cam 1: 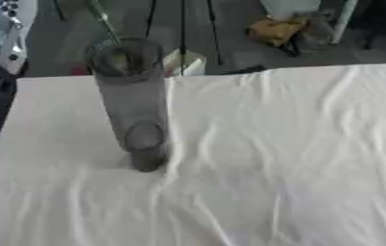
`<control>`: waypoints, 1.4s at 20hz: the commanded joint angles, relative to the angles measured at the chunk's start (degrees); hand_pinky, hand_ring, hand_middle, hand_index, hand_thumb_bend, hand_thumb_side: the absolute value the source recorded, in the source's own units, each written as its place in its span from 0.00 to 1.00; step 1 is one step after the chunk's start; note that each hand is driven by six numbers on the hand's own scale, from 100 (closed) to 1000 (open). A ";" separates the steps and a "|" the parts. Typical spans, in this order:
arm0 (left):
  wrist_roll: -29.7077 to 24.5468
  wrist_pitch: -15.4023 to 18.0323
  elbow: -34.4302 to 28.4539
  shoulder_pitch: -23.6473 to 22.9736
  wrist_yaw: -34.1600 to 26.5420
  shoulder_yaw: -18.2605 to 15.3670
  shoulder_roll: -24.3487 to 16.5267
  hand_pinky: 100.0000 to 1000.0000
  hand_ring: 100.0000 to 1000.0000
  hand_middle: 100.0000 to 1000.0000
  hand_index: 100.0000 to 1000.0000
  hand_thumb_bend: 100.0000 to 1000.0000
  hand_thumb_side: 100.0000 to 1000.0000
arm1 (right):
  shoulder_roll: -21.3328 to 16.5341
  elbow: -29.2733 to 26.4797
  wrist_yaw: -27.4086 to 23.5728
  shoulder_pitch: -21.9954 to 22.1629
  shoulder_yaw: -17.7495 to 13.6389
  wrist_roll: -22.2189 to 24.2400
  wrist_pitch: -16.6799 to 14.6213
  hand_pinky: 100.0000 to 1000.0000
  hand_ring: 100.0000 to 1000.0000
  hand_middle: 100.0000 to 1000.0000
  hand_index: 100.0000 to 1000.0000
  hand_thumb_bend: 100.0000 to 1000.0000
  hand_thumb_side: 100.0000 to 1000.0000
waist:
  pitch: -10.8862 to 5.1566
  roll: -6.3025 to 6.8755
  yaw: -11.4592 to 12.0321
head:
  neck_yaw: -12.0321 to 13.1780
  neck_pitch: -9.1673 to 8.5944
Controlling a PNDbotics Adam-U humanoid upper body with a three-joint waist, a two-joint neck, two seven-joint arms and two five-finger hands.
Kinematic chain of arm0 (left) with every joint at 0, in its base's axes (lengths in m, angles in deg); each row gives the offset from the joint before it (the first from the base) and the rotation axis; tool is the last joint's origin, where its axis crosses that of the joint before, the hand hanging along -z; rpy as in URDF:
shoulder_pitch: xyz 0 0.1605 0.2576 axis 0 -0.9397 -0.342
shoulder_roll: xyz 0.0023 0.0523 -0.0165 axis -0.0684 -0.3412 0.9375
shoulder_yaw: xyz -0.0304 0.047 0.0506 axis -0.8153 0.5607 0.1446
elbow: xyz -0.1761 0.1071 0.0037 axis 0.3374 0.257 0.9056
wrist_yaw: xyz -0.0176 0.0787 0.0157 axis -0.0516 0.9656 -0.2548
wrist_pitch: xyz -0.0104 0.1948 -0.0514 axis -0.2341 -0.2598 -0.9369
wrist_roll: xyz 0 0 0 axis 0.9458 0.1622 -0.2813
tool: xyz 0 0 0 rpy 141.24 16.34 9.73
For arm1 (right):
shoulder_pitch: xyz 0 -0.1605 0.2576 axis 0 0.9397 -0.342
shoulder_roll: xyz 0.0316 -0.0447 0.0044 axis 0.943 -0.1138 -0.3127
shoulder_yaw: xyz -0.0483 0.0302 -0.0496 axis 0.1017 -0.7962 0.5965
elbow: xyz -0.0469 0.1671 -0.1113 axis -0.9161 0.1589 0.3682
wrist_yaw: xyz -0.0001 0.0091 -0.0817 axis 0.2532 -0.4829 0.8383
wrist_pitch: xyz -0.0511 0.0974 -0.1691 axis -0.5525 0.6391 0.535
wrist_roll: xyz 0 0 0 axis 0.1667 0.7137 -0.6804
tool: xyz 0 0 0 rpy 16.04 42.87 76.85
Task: Arrange flowers into the vase.
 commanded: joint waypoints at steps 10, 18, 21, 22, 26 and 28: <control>-0.88 0.22 -0.14 -0.07 1.89 0.64 -0.66 0.00 0.00 0.00 0.00 0.12 0.73 | -0.50 -1.12 0.06 -0.92 -0.16 0.26 -0.24 0.72 0.49 0.47 0.68 0.00 1.00 | 0.30 0.35 -0.18 | 0.41 -0.95; -1.81 0.71 0.42 -0.45 2.32 0.94 -0.32 0.00 0.00 0.00 0.00 0.12 0.74 | -0.35 -1.12 0.24 -1.01 -0.24 0.32 -0.41 0.72 0.49 0.47 0.68 0.00 1.00 | 0.86 0.09 -0.41 | 0.65 -1.56; -1.79 0.62 0.83 -0.61 2.19 1.02 -0.16 0.00 0.00 0.00 0.00 0.12 0.75 | -0.31 -1.12 0.31 -1.03 -0.30 0.33 -0.47 0.72 0.49 0.47 0.68 0.00 1.00 | 1.04 0.04 -0.48 | 0.64 -1.84; -1.74 0.56 0.98 -0.65 2.07 1.03 -0.10 0.00 0.00 0.00 0.00 0.12 0.75 | -0.29 -1.12 0.33 -1.04 -0.32 0.33 -0.49 0.72 0.49 0.47 0.68 0.00 1.00 | 1.09 0.04 -0.51 | 0.65 -1.93; -1.47 0.30 1.51 -0.82 1.94 1.21 -0.01 0.00 0.00 0.00 0.00 0.11 0.77 | -0.18 -1.12 0.41 -1.07 -0.33 0.41 -0.49 0.72 0.49 0.47 0.67 0.00 1.00 | 1.33 0.06 -0.67 | 0.62 -2.11; -1.37 0.11 1.64 -0.86 1.74 1.28 0.08 0.00 0.00 0.00 0.00 0.11 0.77 | -0.14 -1.12 0.45 -1.06 -0.34 0.43 -0.48 0.72 0.49 0.47 0.67 0.00 1.00 | 1.41 0.05 -0.71 | 0.63 -2.04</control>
